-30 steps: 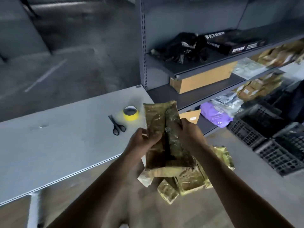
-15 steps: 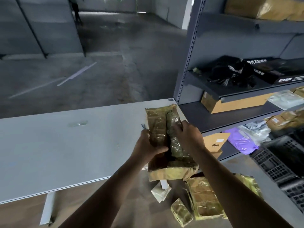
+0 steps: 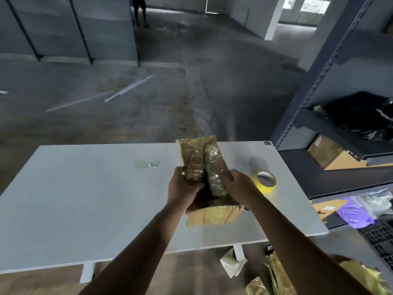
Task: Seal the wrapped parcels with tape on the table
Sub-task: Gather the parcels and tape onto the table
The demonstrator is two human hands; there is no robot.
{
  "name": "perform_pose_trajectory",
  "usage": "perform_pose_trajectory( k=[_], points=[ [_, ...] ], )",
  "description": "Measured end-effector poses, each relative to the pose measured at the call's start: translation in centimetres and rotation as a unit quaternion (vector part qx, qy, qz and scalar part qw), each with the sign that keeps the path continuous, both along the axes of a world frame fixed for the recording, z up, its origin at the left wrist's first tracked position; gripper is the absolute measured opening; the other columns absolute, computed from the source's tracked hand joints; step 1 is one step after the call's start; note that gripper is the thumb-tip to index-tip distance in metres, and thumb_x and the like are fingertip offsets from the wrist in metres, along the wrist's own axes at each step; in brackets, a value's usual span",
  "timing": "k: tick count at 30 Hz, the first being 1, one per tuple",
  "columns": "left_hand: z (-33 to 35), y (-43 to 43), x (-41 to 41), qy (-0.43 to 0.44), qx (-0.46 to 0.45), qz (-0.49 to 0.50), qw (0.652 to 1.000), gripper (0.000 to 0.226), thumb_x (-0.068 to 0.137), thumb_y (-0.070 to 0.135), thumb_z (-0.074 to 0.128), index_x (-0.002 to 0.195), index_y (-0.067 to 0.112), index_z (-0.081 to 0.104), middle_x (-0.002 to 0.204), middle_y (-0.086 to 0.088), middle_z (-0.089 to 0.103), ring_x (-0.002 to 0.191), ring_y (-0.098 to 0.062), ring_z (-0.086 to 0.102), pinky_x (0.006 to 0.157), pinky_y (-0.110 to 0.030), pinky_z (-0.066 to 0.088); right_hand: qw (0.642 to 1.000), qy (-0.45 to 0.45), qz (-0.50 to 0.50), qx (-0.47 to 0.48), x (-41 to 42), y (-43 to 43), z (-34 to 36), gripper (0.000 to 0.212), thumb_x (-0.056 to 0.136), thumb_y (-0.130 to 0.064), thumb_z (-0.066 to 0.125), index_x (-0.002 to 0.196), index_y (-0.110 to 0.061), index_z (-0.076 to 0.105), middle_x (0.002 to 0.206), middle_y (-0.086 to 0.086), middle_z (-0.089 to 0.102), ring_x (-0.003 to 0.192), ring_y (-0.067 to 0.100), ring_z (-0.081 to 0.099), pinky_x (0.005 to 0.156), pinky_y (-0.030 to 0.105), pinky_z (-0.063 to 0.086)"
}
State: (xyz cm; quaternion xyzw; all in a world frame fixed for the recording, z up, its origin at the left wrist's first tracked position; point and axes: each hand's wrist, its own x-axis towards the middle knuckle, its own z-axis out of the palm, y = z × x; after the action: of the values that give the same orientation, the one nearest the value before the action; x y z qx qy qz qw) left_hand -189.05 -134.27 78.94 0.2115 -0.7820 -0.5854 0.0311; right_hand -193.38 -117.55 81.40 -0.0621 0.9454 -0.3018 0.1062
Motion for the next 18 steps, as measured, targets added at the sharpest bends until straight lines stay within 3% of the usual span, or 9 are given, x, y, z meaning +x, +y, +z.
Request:
perform_pose_trajectory(
  k=[2,5,7,11,15,18],
  points=[
    [-0.3,-2.4,-0.5,0.005,0.010,0.024,1.000,0.047,0.073,0.017,0.080,0.109,0.021,0.049,0.090,0.007,0.060,0.087,-0.014,0.060,0.064,-0.021,0.043,1.000,-0.016,0.021,-0.002,-0.7,-2.2,-0.8,0.047,0.096,-0.054,0.038,0.091,-0.011,0.057,0.083,0.008,0.061,0.082,0.030,0.055,0.069,0.035,0.044],
    [-0.5,-6.0,-1.4,-0.001,0.028,0.063,0.998,0.046,0.075,0.023,0.079,0.111,0.021,0.050,0.092,0.005,0.062,0.084,-0.010,0.061,0.061,-0.019,0.045,0.998,0.001,0.057,-0.001,-2.2,-6.1,-1.2,0.044,0.099,-0.046,0.039,0.096,-0.006,0.056,0.081,0.005,0.057,0.076,0.026,0.052,0.055,0.028,0.032],
    [-0.5,-8.6,-2.2,-0.015,0.030,0.083,0.996,0.045,0.077,0.021,0.078,0.112,0.017,0.051,0.098,0.002,0.063,0.088,-0.013,0.062,0.060,-0.018,0.047,0.997,0.005,0.076,-0.012,-3.9,-8.9,-1.7,0.045,0.099,-0.045,0.040,0.095,-0.004,0.056,0.079,0.007,0.057,0.076,0.027,0.054,0.058,0.029,0.032],
    [-0.3,-13.6,-3.7,-0.036,0.019,0.138,0.990,0.042,0.075,0.011,0.077,0.112,0.009,0.058,0.104,-0.009,0.067,0.092,-0.022,0.065,0.074,-0.033,0.055,0.994,-0.038,0.098,-0.043,-7.3,-14.3,-3.0,0.049,0.097,-0.054,0.038,0.092,-0.009,0.056,0.083,0.007,0.060,0.082,0.028,0.058,0.067,0.031,0.041],
    [0.2,-17.3,-4.4,-0.030,0.030,0.185,0.982,0.038,0.075,0.003,0.075,0.109,0.008,0.058,0.098,-0.010,0.065,0.078,-0.020,0.064,0.053,-0.025,0.052,0.988,-0.051,0.142,-0.028,-9.7,-19.8,-3.5,0.059,0.097,-0.059,0.029,0.110,-0.007,0.054,0.102,0.012,0.063,0.092,0.029,0.058,0.076,0.035,0.043],
    [0.0,-20.5,-4.4,-0.030,0.036,0.208,0.977,0.037,0.076,0.000,0.075,0.107,0.011,0.056,0.097,-0.012,0.065,0.071,-0.020,0.065,0.045,-0.026,0.053,0.984,-0.058,0.163,-0.032,-10.6,-23.3,-3.7,0.057,0.099,-0.057,0.027,0.108,-0.008,0.054,0.099,0.010,0.063,0.089,0.027,0.057,0.075,0.035,0.043]
  ],
)
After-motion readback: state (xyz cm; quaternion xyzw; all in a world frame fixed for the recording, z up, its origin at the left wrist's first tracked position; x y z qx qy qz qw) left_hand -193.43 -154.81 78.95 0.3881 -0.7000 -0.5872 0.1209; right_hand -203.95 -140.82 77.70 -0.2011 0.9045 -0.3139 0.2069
